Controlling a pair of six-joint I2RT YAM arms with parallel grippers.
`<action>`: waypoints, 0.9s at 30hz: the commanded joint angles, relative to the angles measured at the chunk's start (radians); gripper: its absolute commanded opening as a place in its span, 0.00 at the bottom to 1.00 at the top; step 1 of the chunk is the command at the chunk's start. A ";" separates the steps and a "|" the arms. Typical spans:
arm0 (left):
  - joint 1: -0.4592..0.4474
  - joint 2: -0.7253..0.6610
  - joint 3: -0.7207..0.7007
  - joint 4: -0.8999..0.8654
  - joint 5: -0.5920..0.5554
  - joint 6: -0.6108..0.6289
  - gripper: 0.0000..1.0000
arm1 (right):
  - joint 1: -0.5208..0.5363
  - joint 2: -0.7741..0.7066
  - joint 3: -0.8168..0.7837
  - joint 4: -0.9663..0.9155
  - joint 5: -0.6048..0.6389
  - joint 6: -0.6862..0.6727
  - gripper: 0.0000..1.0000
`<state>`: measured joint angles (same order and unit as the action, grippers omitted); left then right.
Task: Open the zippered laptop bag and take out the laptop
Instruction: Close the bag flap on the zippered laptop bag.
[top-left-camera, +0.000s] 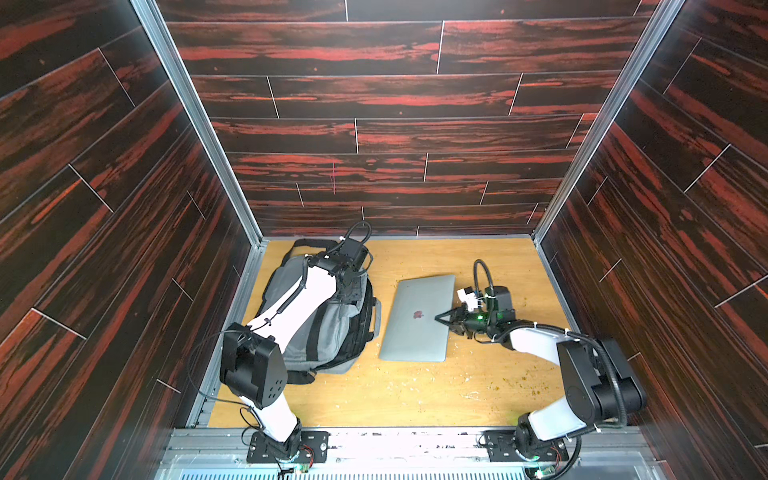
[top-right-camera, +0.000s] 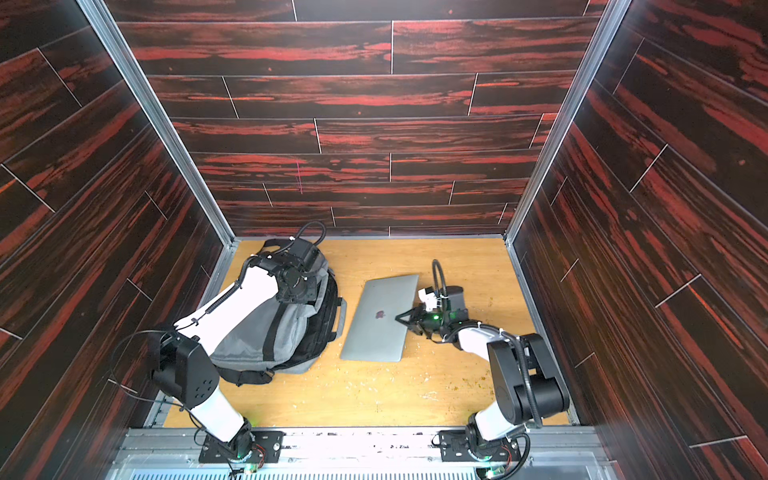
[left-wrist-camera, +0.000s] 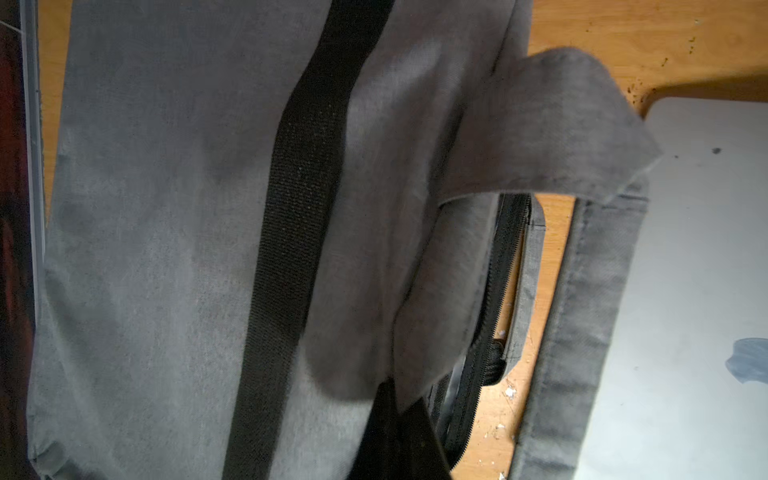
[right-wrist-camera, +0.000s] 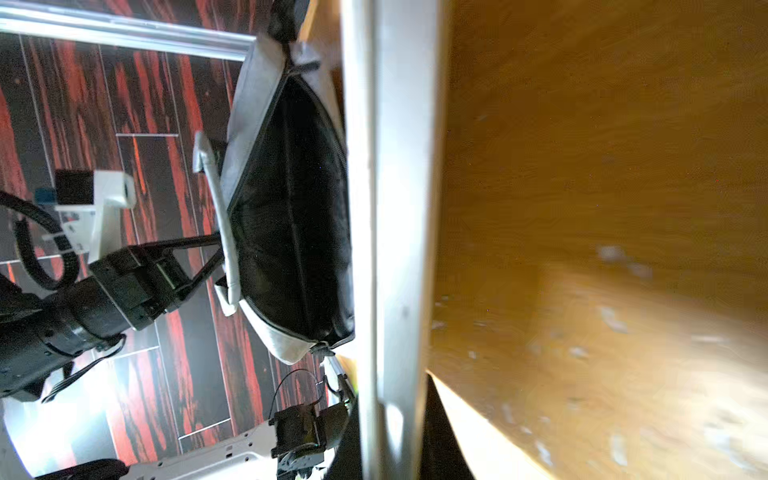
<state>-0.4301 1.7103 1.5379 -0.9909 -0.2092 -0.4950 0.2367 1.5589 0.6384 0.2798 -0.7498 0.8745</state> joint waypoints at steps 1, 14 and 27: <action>0.007 0.025 0.002 0.020 0.018 -0.045 0.00 | -0.003 0.053 0.050 0.069 -0.170 -0.120 0.00; 0.001 0.153 -0.011 0.114 0.126 -0.089 0.00 | -0.051 0.267 0.117 0.041 -0.253 -0.271 0.02; -0.002 0.227 -0.044 0.138 0.168 -0.070 0.38 | -0.074 0.373 0.184 0.027 -0.257 -0.318 0.20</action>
<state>-0.4320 1.9350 1.5066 -0.8501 -0.0502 -0.5655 0.1719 1.9045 0.8013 0.2874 -1.0157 0.6201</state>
